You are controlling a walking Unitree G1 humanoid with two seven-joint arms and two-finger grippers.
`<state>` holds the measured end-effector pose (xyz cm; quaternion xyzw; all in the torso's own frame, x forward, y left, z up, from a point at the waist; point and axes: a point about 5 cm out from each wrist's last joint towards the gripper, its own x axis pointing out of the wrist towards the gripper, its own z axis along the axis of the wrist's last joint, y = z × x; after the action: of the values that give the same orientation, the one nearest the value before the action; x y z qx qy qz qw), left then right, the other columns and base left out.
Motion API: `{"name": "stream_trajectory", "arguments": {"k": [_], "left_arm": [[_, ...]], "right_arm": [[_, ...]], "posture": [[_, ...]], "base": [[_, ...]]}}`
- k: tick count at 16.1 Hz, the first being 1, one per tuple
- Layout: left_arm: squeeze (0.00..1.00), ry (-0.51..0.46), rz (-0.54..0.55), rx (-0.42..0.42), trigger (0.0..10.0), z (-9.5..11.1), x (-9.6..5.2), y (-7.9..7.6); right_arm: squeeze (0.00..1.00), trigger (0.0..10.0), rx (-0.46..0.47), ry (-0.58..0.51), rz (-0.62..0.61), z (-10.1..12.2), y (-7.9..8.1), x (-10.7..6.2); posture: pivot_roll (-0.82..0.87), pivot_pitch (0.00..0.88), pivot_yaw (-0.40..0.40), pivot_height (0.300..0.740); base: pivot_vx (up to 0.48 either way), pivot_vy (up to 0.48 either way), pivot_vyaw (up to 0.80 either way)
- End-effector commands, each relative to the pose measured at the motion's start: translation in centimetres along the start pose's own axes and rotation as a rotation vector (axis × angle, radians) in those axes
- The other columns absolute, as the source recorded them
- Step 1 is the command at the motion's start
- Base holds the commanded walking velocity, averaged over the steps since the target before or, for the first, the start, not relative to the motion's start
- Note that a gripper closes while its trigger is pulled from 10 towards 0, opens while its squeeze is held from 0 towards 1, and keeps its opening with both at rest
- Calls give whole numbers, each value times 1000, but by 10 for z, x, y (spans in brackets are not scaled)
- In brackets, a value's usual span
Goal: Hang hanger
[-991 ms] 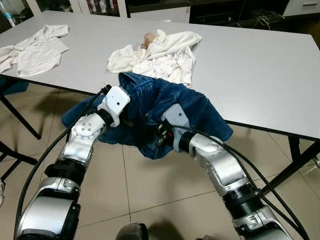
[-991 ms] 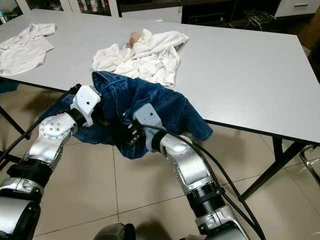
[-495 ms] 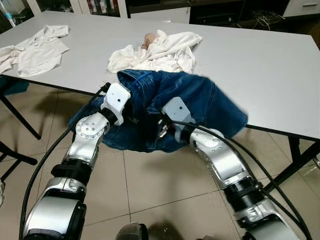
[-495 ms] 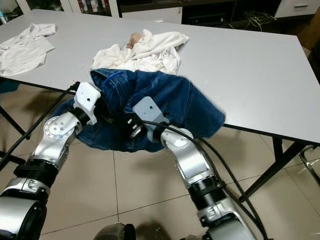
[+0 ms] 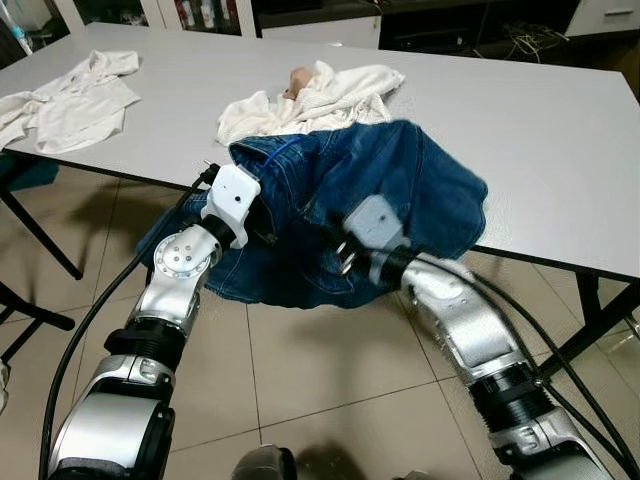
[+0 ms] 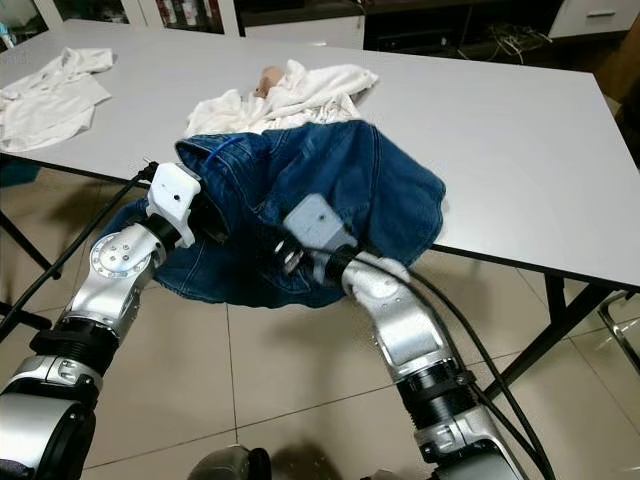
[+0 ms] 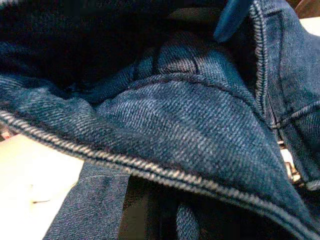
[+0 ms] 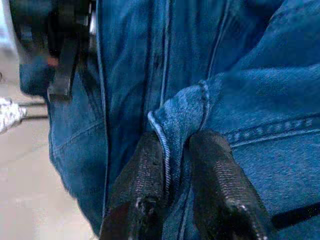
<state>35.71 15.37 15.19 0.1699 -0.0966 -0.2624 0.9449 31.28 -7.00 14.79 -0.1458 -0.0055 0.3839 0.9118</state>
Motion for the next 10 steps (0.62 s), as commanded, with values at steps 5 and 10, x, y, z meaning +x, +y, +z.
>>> {"name": "stream_trajectory", "arguments": {"k": [5,10], "left_arm": [[0,-26,32,31,0,5,0,7],[0,-13,-15,70,0,2,-1,4]], "right_arm": [[0,10000,55,-83,240,11,7,-29],[75,10000,26,-75,311,10,0,-48]], "posture": [[-26,6,84,740],[-29,4,82,740]], "base": [[0,0,0],[0,0,0]]}}
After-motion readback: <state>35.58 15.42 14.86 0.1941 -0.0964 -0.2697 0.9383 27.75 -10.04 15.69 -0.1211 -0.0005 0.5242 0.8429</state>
